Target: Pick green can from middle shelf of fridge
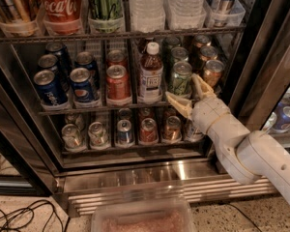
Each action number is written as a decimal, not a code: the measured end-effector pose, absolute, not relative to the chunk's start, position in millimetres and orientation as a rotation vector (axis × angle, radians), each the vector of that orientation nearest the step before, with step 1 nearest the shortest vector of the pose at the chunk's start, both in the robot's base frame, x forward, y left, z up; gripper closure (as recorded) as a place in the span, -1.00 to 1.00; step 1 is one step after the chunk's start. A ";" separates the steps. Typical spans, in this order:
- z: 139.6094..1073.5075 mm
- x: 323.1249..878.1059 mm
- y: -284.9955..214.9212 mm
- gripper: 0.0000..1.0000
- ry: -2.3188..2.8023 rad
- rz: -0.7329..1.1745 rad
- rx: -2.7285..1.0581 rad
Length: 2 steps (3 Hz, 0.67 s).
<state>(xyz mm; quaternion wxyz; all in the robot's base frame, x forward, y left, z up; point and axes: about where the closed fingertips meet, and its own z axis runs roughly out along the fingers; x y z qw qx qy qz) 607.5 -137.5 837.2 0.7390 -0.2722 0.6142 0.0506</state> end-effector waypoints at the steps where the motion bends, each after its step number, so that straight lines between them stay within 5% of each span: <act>1: 841.0 634.5 -137.9 -0.44 1.330 0.104 -0.598; 2: 843.0 641.4 -135.4 -0.44 1.320 0.108 -0.598</act>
Offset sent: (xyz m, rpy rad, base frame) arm 0.0271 -0.0054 0.0011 -0.0040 -0.0135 -0.0088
